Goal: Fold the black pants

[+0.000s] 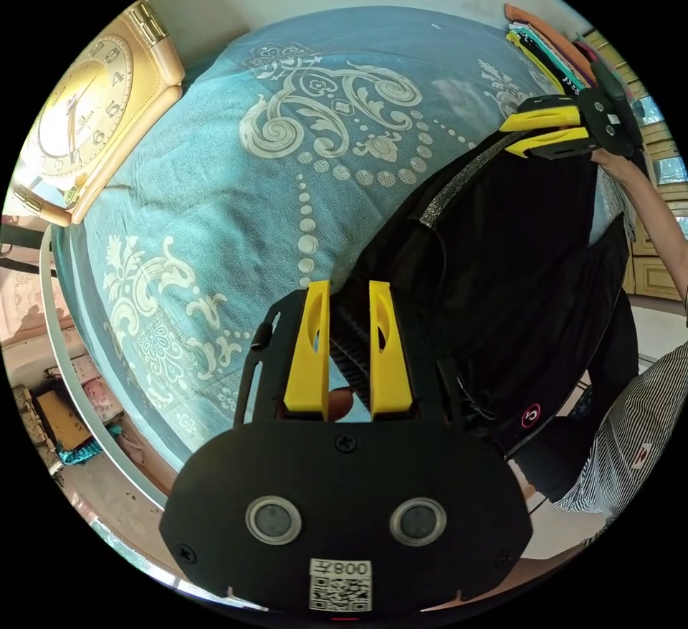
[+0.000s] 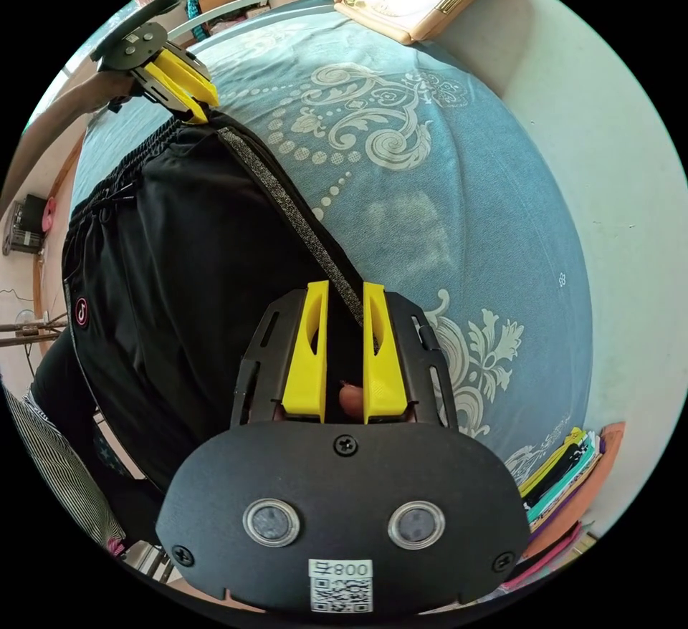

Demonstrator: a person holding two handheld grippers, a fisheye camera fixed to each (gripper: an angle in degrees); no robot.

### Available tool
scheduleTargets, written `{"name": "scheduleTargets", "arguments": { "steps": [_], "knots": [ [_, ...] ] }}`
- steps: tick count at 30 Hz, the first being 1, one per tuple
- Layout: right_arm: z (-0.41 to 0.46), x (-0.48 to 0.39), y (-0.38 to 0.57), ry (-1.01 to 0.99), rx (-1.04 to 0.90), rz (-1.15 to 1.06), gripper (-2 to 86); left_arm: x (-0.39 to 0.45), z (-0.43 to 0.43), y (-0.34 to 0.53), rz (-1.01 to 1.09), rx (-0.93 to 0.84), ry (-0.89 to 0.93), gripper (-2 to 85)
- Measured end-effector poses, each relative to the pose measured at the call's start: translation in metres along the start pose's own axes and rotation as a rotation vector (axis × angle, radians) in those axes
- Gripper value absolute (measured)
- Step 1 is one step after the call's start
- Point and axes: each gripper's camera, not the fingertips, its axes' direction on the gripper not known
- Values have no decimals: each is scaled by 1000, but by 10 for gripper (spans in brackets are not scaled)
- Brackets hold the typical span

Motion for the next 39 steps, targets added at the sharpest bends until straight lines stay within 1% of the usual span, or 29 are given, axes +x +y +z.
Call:
{"name": "scheduleTargets", "arguments": {
  "steps": [2,5,10,20,30,34,39],
  "knots": [
    [9,0,-3,-20,-10,7,76,2,-3,3,3,7,-5,69],
    [22,-2,-5,-53,-20,12,48,4,-7,8,-18,7,28,43],
    [41,-1,-1,-127,-12,91,14,16,-23,27,-32,46,-11,20],
    [39,-31,30,-62,77,140,5,50,-60,78,-37,135,-88,13],
    [17,-87,95,-38,175,186,4,104,-100,163,-72,243,-134,13],
    [6,-119,128,-15,209,180,4,132,-114,205,-47,282,-145,14],
    [6,-158,171,-53,232,186,4,165,-116,255,-6,278,-150,15]
  ]
}}
